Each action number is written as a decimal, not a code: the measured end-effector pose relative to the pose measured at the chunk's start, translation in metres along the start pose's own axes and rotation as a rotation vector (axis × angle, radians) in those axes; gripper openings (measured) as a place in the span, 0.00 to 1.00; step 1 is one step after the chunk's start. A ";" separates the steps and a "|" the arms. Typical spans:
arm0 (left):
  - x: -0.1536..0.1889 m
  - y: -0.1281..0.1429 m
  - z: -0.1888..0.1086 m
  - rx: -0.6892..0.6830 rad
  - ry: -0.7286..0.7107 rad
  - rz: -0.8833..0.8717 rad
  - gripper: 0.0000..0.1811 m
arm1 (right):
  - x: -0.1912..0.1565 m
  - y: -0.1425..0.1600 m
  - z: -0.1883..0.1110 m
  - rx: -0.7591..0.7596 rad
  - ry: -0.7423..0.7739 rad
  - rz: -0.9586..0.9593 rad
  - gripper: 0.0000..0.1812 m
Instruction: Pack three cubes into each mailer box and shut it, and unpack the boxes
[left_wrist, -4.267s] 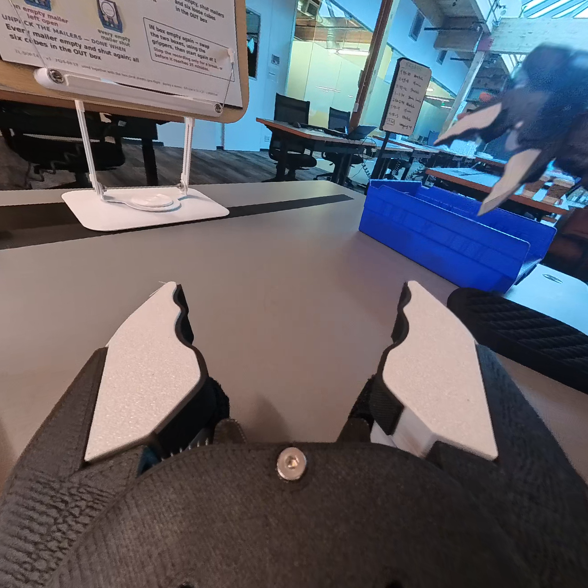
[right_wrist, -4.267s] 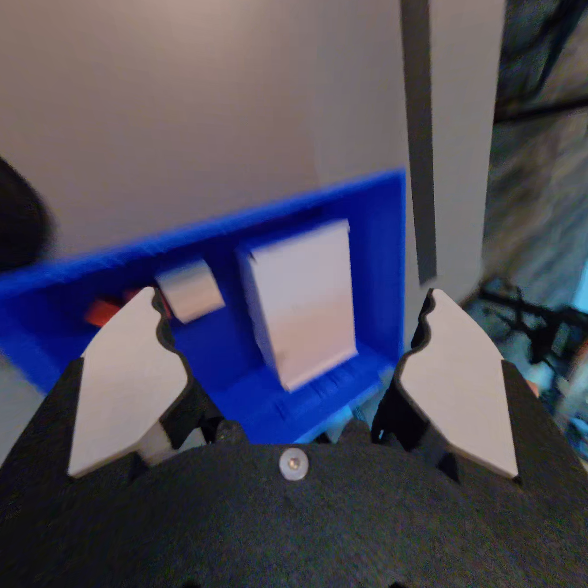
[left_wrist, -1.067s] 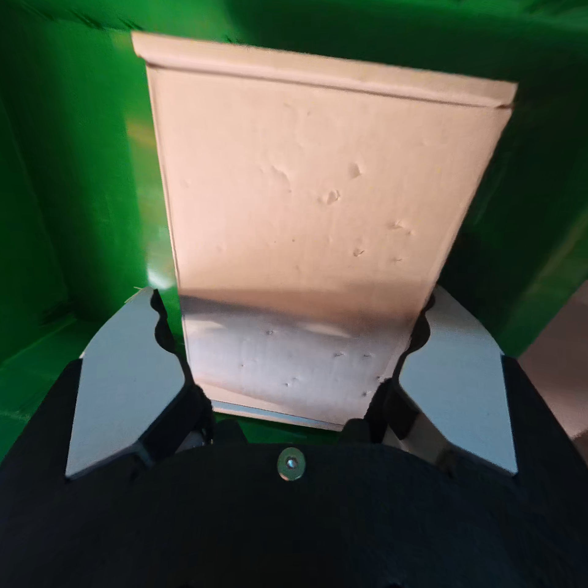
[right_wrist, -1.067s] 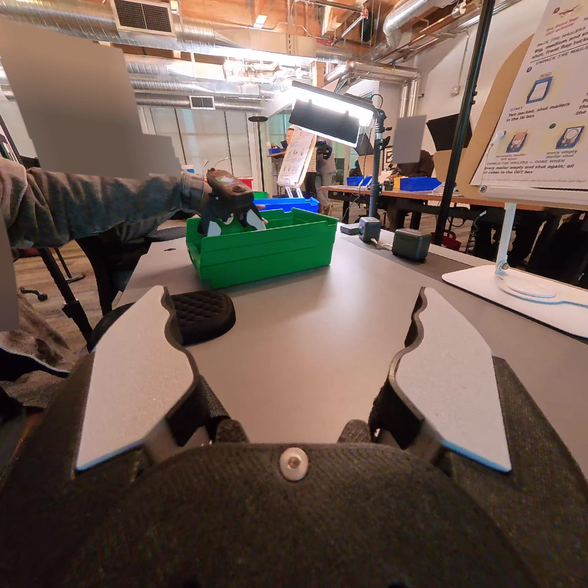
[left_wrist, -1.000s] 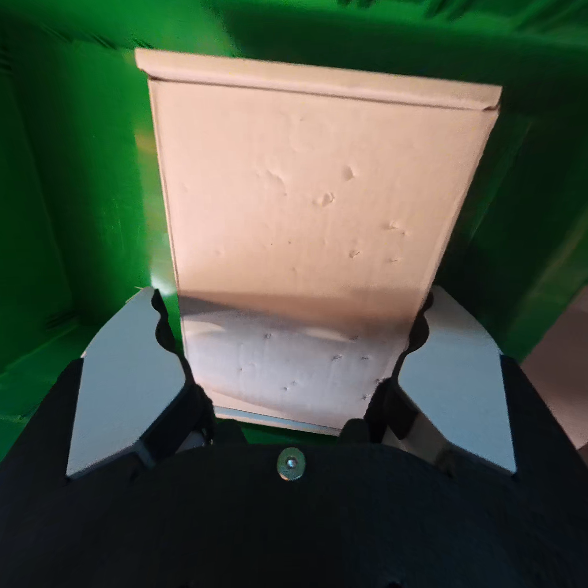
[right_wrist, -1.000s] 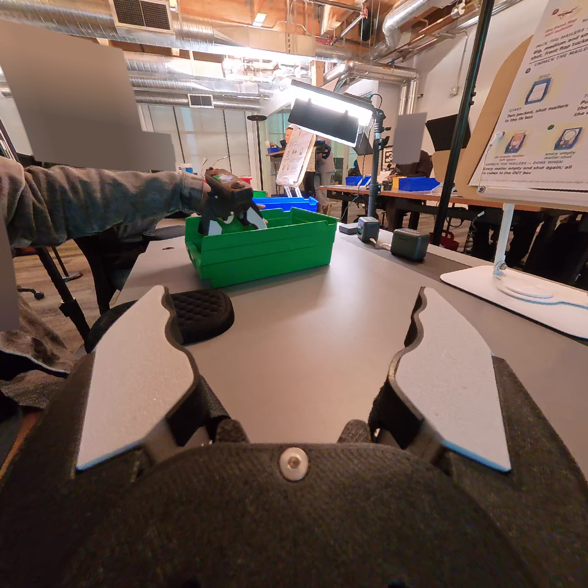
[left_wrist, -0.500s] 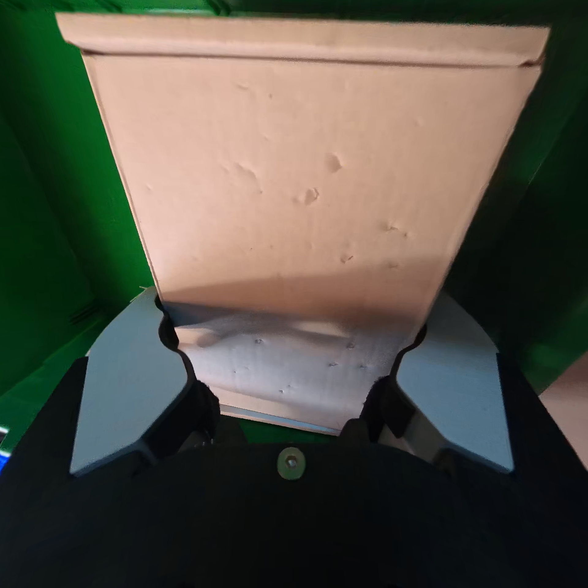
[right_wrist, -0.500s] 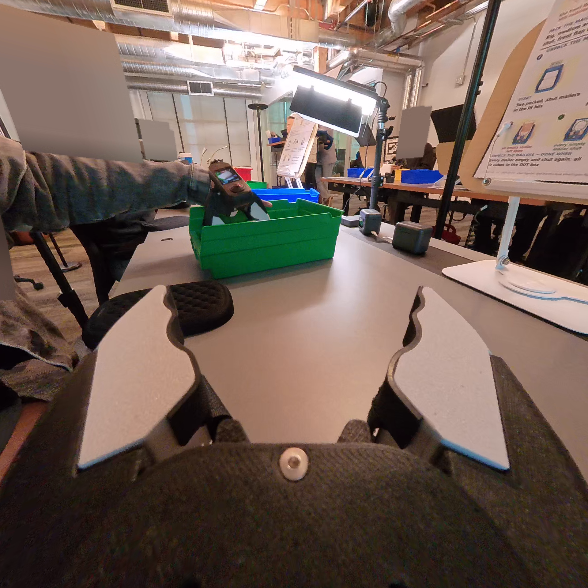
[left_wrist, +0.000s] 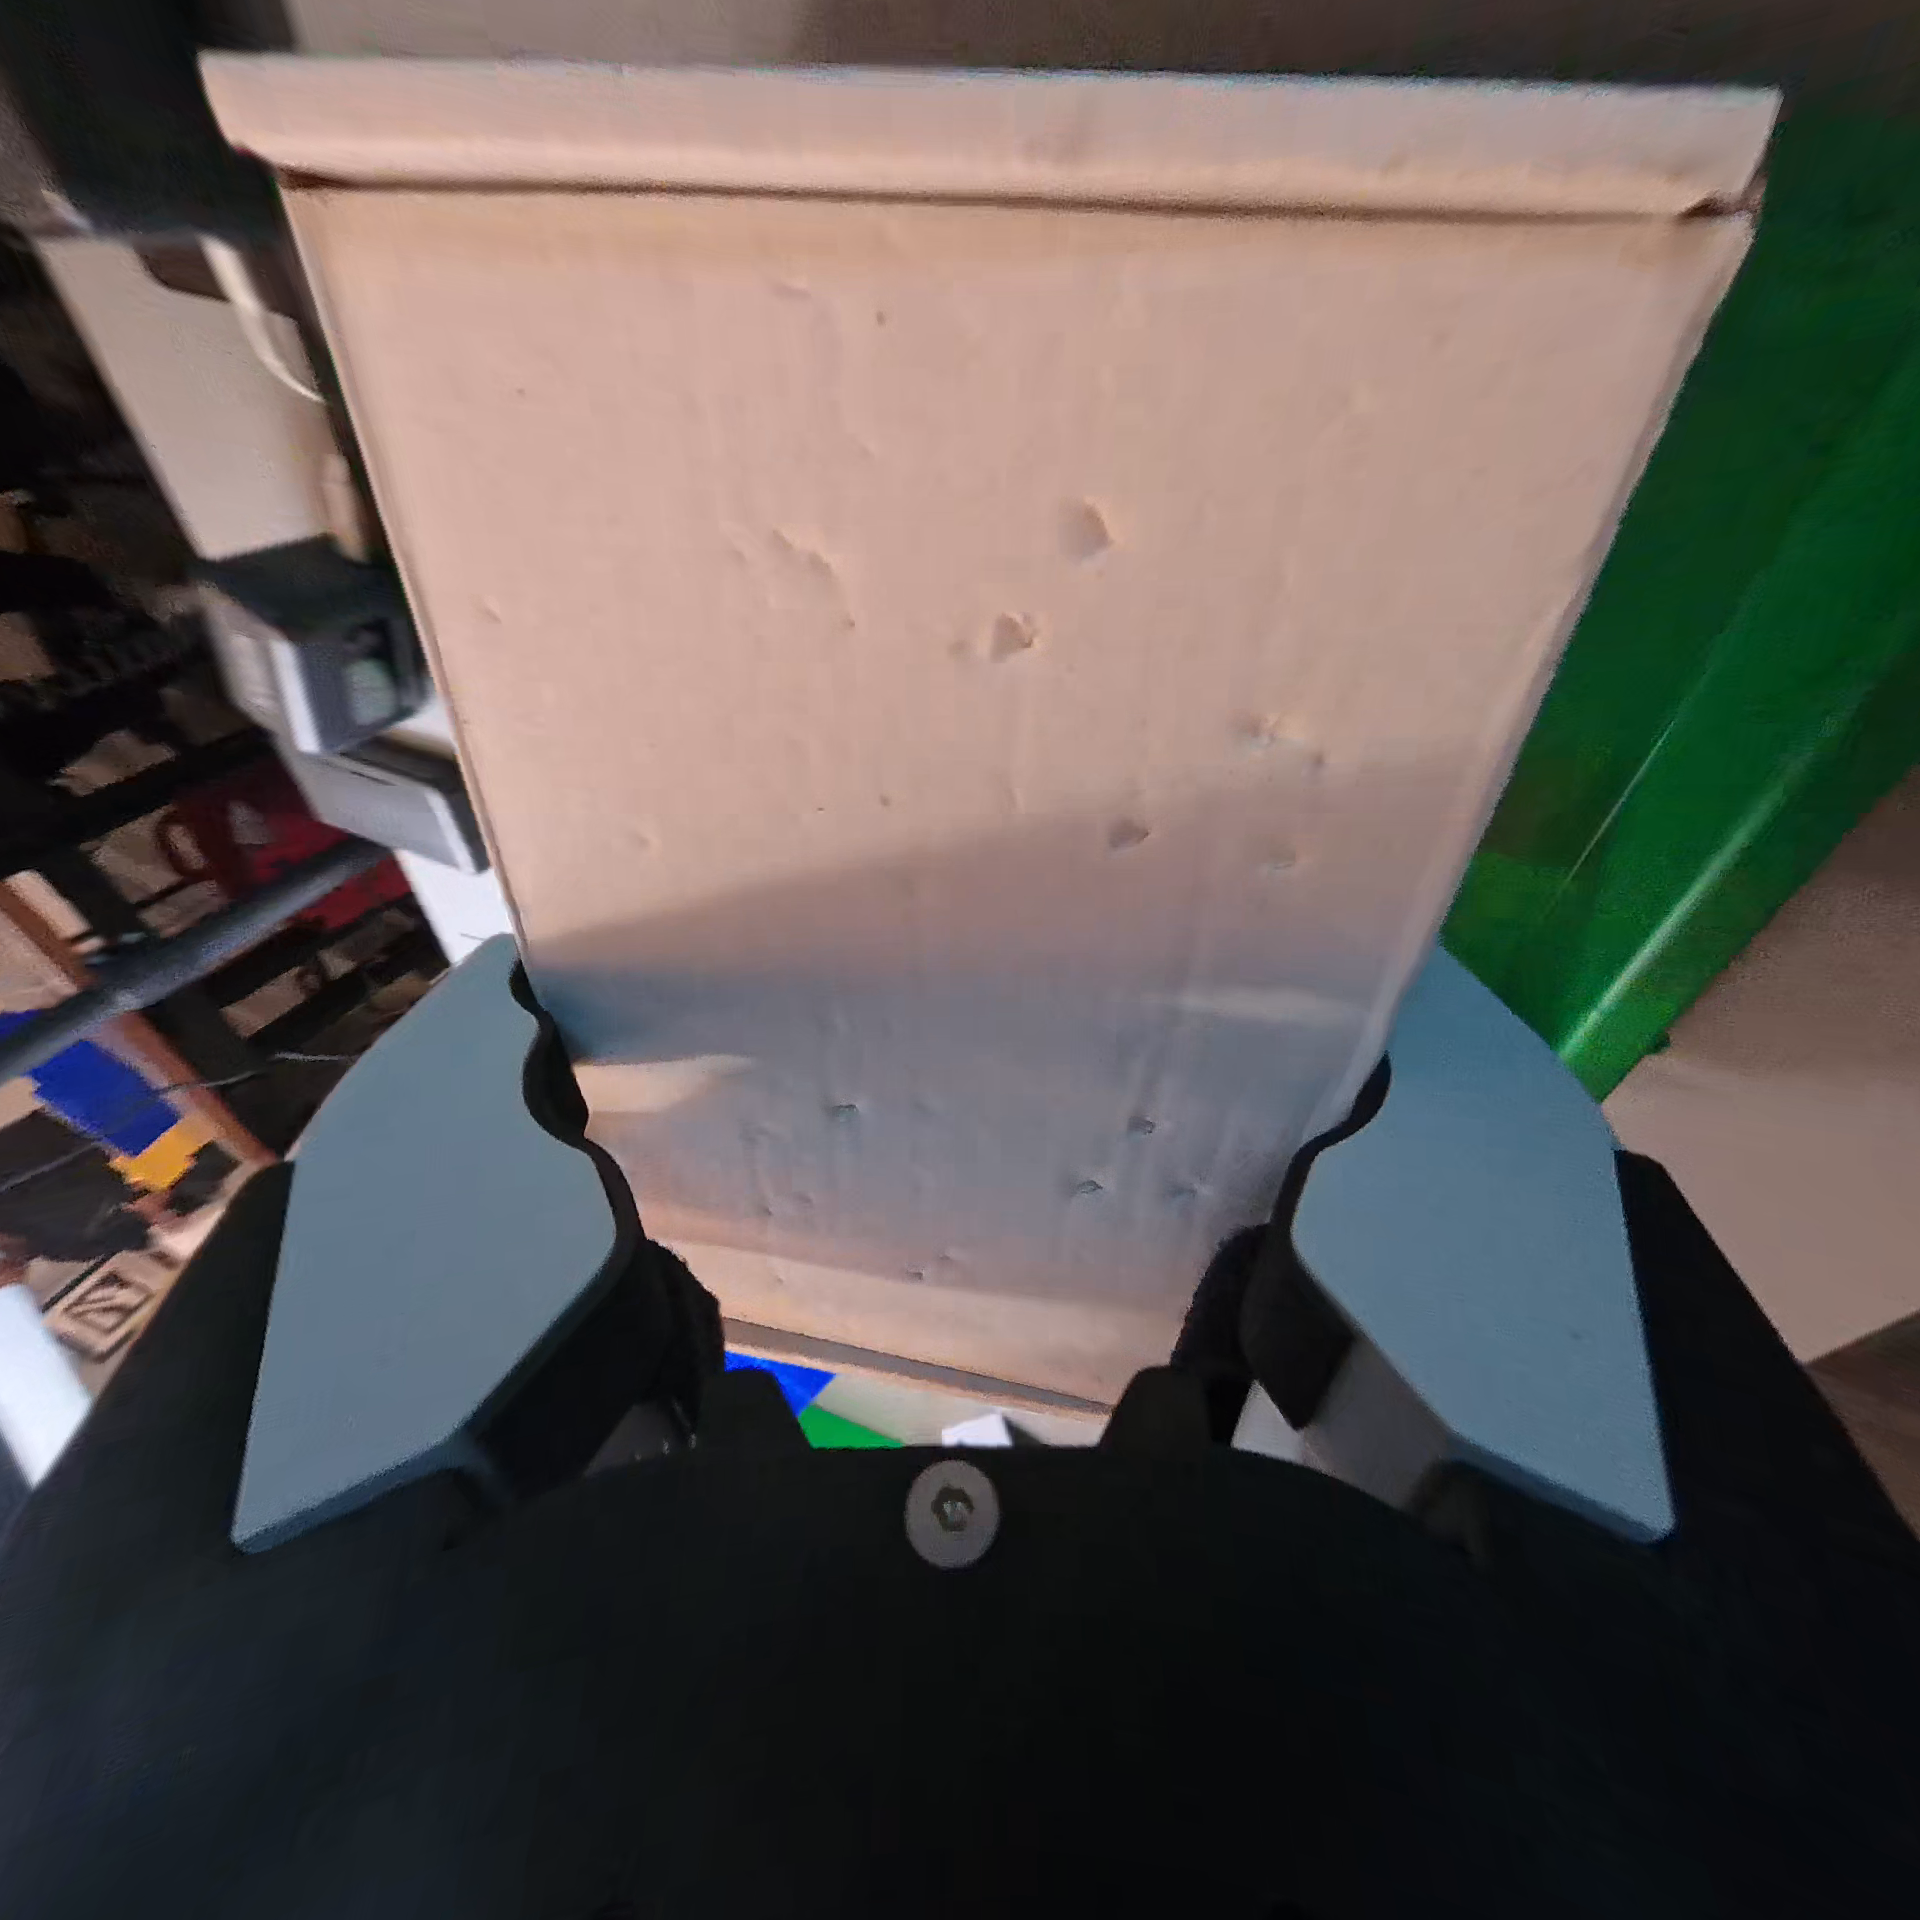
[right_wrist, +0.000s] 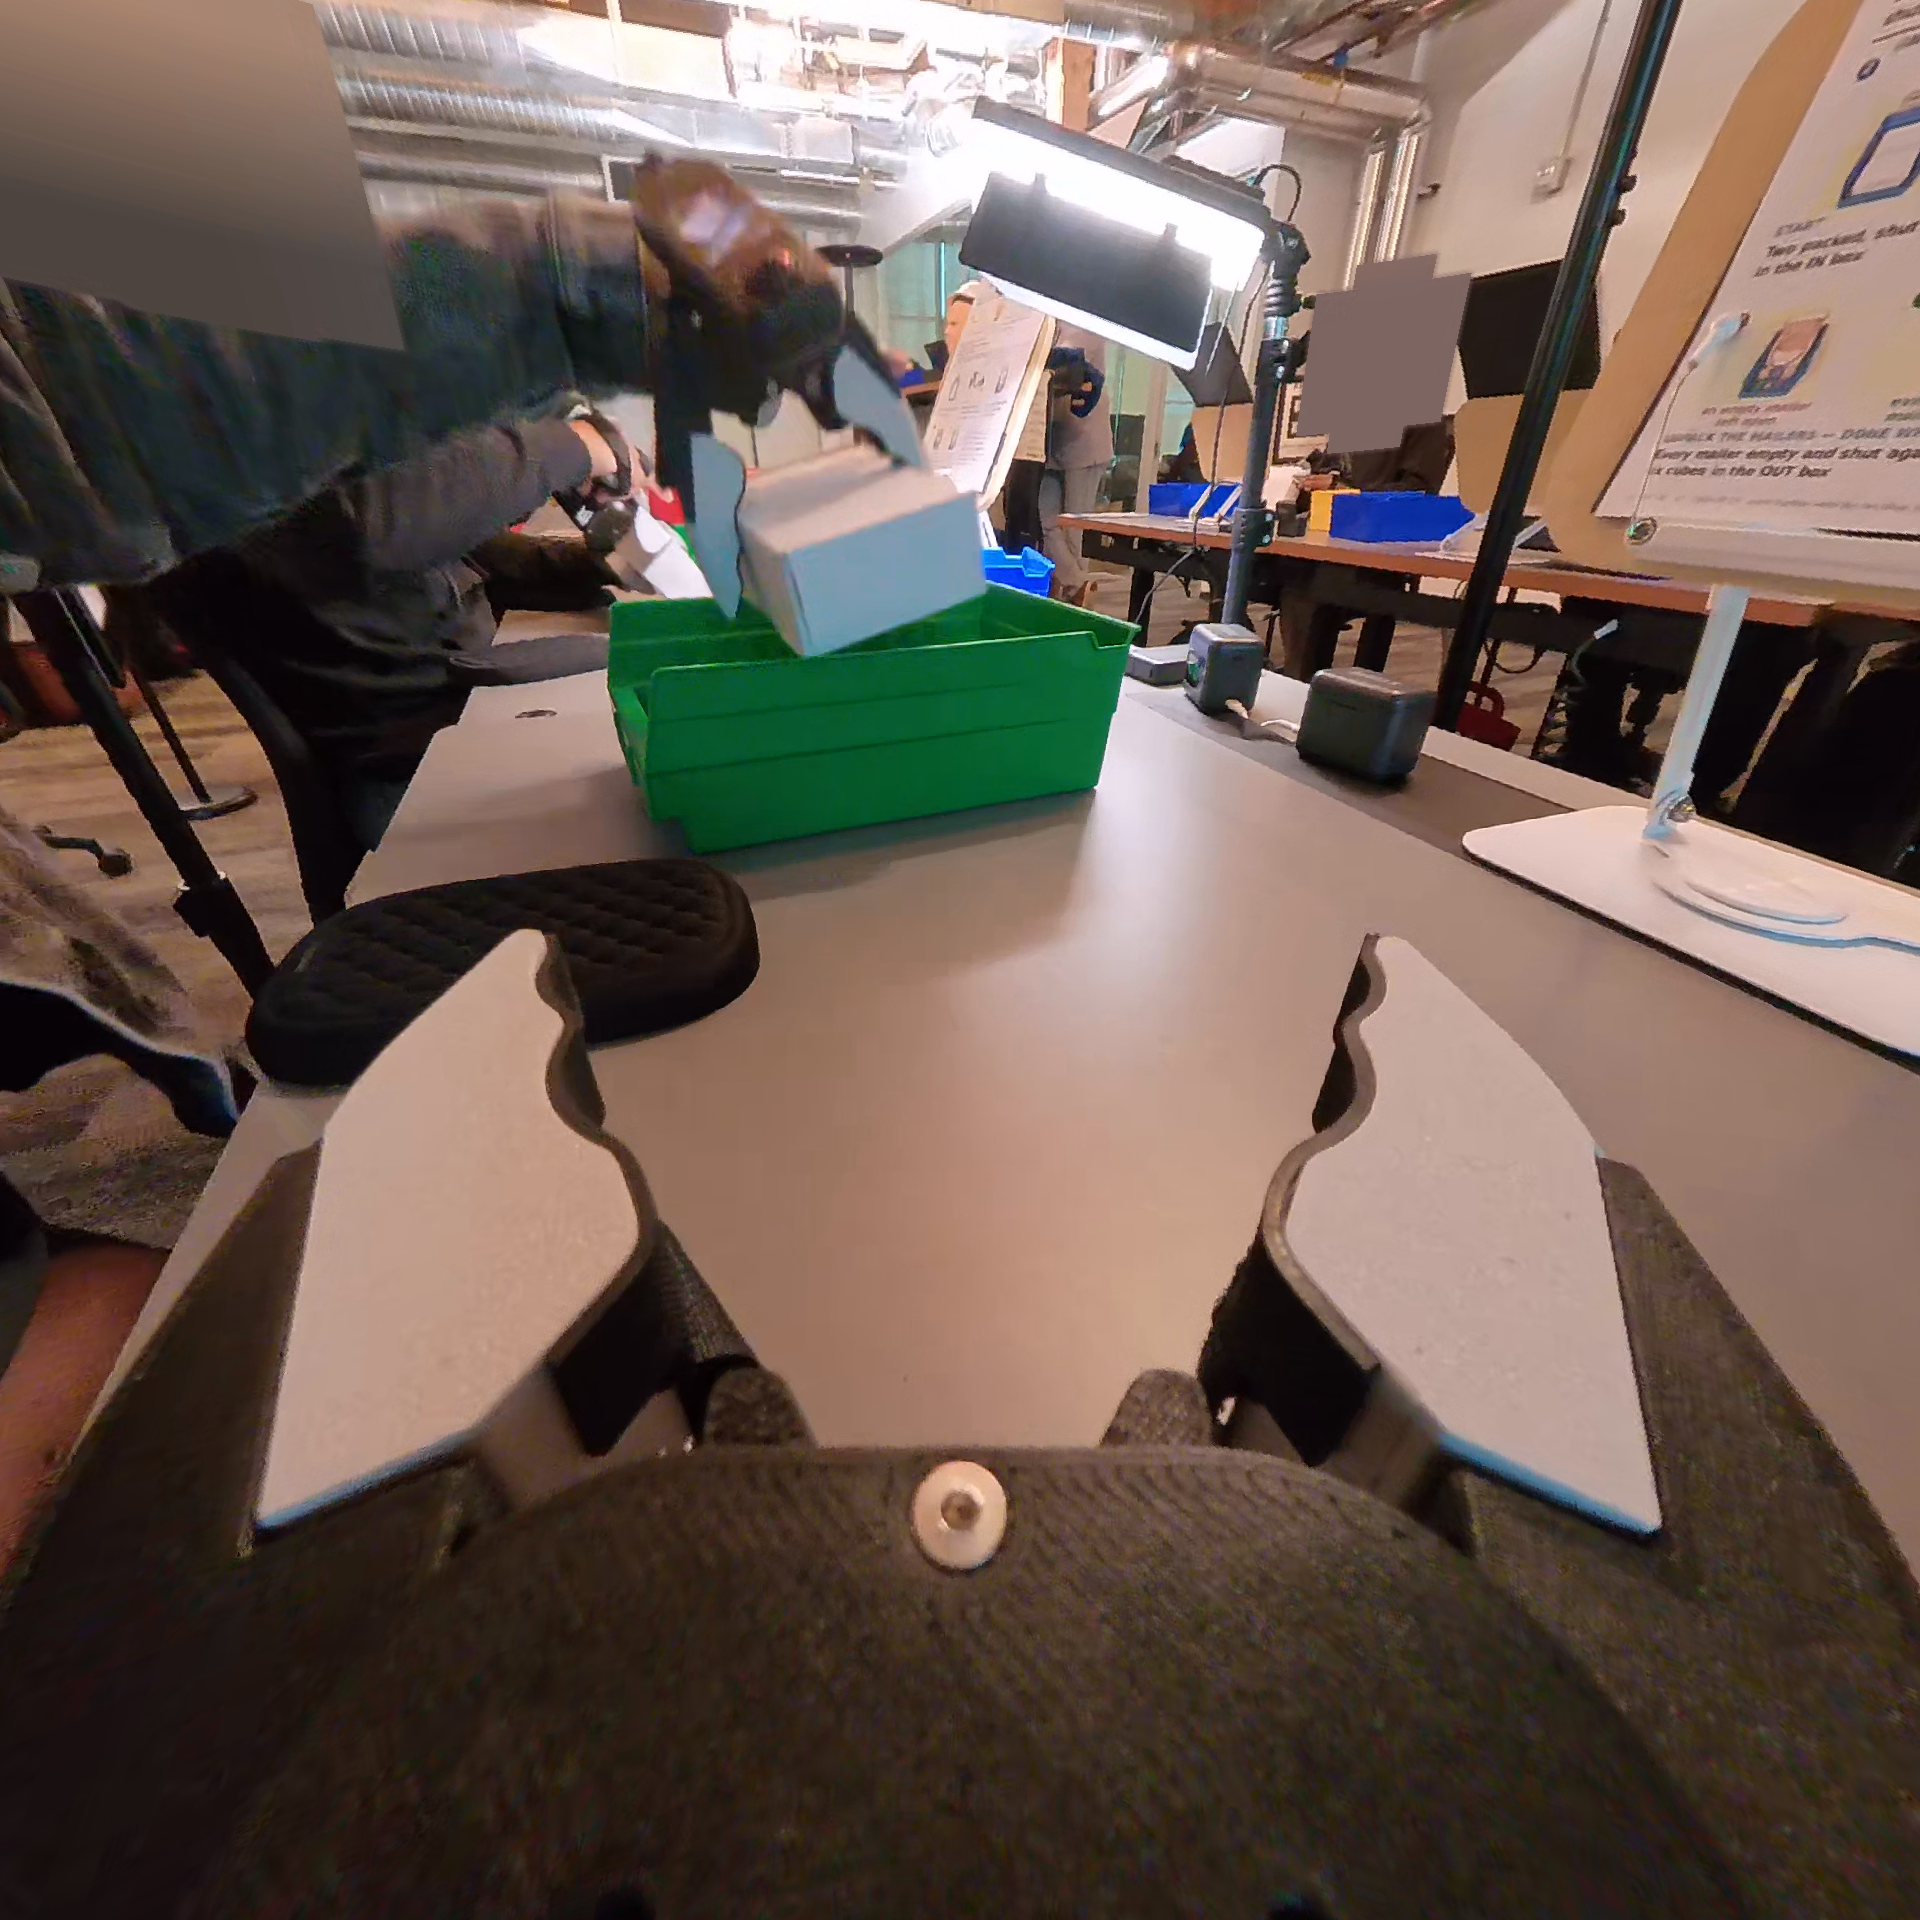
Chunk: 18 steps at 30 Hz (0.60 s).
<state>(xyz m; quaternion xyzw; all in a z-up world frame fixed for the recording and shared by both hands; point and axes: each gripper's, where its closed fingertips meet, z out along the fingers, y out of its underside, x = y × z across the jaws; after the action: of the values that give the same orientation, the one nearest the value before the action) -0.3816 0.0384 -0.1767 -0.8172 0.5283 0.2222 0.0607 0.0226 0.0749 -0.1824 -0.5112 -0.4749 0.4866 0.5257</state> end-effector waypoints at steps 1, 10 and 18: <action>-0.005 -0.009 -0.010 0.000 -0.012 0.008 0.77 | 0.000 0.001 0.000 -0.004 -0.001 0.000 0.75; -0.008 -0.147 -0.053 0.131 0.019 0.094 0.77 | 0.003 0.005 0.001 -0.009 0.008 0.017 0.74; 0.045 -0.291 -0.015 0.247 0.127 0.202 0.77 | 0.014 0.006 -0.003 -0.016 0.060 -0.020 0.74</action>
<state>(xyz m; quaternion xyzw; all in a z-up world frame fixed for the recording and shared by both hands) -0.1021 0.1224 -0.2217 -0.7588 0.6337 0.1086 0.1044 0.0270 0.0884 -0.1882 -0.5248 -0.4681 0.4620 0.5404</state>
